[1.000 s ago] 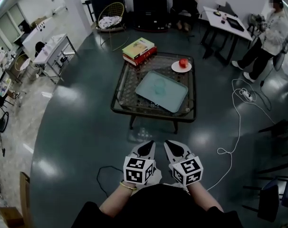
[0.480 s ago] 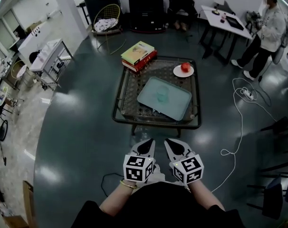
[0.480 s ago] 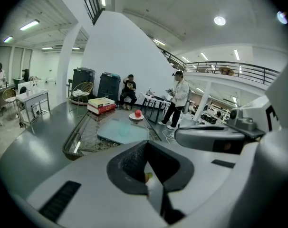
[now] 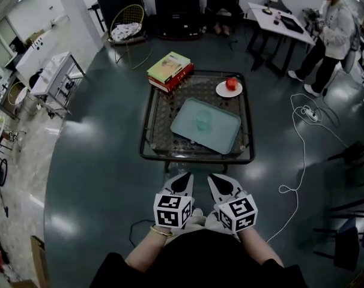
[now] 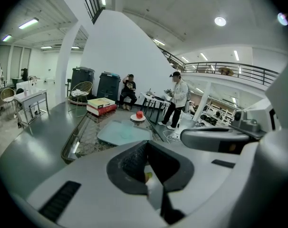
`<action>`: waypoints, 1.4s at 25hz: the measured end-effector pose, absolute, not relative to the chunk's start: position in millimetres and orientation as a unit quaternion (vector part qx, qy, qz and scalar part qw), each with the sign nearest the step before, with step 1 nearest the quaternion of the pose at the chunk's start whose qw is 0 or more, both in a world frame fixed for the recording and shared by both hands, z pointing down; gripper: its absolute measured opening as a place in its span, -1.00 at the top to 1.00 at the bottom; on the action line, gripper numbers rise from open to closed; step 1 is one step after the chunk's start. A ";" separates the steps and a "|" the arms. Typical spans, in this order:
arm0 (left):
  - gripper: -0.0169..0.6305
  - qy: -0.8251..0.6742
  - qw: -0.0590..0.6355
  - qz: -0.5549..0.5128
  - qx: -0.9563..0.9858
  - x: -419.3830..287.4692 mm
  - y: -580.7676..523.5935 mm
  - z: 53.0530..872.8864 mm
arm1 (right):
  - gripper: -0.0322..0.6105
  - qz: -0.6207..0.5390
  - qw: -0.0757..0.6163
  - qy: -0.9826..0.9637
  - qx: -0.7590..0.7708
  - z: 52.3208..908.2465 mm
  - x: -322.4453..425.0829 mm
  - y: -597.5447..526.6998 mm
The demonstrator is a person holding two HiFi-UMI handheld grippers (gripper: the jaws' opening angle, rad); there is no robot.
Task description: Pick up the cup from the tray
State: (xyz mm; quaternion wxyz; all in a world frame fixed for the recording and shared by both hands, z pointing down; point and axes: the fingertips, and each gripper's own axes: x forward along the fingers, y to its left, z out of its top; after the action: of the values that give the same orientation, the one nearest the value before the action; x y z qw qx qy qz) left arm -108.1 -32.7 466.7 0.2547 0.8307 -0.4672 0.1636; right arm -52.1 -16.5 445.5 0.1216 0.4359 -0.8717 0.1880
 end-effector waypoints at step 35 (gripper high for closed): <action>0.92 -0.490 0.284 0.187 0.803 -47.6 -181.8 528.5 | 0.89 0.216 0.165 -0.870 0.411 492.2 15.6 -175.6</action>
State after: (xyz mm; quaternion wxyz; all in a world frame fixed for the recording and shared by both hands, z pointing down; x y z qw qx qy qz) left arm -47.6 -181.8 528.5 0.2842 0.8026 -0.4899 0.1871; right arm 15.6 -175.6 492.2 0.1652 0.4113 -0.8699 0.2164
